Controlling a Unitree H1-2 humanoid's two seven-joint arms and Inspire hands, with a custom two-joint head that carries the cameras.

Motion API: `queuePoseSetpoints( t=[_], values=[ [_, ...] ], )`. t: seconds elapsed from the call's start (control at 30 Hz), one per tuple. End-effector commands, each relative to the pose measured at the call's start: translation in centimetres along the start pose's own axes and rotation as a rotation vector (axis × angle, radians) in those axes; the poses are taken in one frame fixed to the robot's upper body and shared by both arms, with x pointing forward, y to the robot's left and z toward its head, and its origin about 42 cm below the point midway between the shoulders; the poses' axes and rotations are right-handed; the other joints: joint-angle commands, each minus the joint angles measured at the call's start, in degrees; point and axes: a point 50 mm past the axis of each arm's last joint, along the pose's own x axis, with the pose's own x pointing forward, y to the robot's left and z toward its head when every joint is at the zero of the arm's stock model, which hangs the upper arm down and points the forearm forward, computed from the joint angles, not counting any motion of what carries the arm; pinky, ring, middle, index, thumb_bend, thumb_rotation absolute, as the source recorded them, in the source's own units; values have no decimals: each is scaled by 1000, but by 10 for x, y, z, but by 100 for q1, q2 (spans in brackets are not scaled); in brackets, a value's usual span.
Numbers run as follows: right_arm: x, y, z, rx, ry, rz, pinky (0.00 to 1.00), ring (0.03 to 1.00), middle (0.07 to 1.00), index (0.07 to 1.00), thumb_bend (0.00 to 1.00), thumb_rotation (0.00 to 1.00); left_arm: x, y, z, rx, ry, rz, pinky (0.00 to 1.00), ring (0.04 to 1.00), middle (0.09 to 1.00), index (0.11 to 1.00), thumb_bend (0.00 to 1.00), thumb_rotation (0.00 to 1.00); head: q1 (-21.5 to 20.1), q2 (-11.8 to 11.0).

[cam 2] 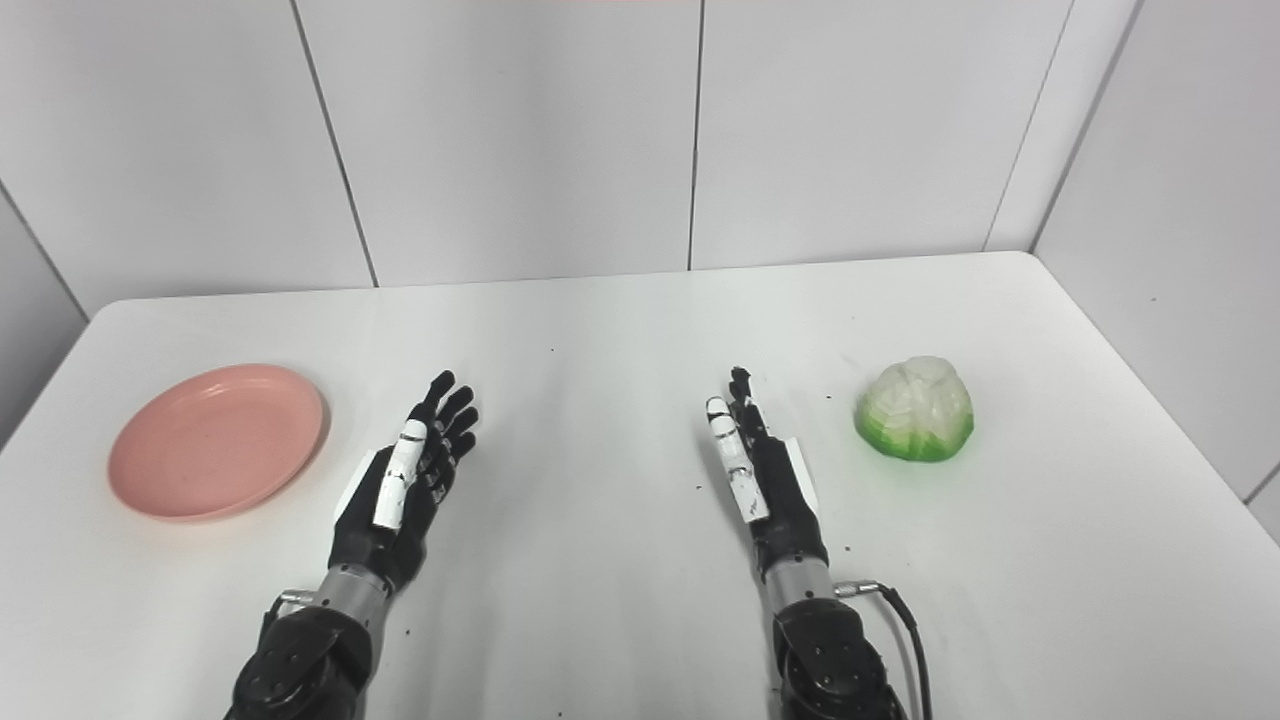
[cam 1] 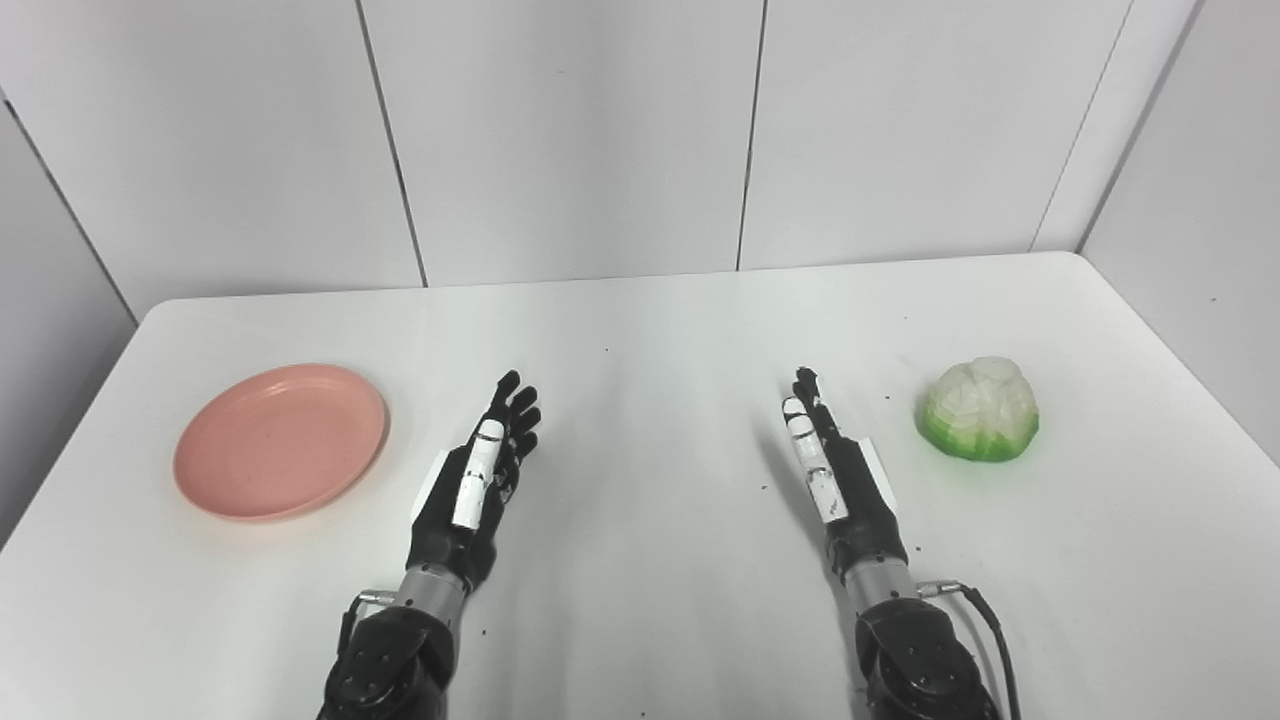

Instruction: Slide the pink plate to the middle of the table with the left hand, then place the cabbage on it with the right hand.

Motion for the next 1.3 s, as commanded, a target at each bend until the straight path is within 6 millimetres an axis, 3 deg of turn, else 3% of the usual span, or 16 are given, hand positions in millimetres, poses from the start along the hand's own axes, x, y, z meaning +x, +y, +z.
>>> queuePoseSetpoints(
  t=[0.0, 0.7, 1.03, 1.27],
  values=[
    [6, 7, 12, 17, -48, 24, 1000, 1000, 1000, 1000, 168, 1000, 4, -3, 5, -2, -4, -22, 1000, 982, 980, 974, 470, 1000, 4, 7],
    [6, 5, 12, 18, -52, 28, 992, 999, 1000, 1000, 159, 1000, 5, -5, 5, 4, 1, -27, 1000, 977, 978, 971, 486, 1000, 168, 43],
    [3, -24, 14, 41, -57, 56, 1000, 1000, 1000, 1000, 137, 1000, 17, -40, 0, -20, -4, -34, 1000, 983, 988, 990, 466, 1000, 1795, -153],
    [2, -32, 17, 70, -69, 62, 1000, 1000, 1000, 1000, 116, 1000, 23, -55, -2, 2, -14, -30, 1000, 982, 984, 984, 441, 1000, 2091, -219]
  ],
)
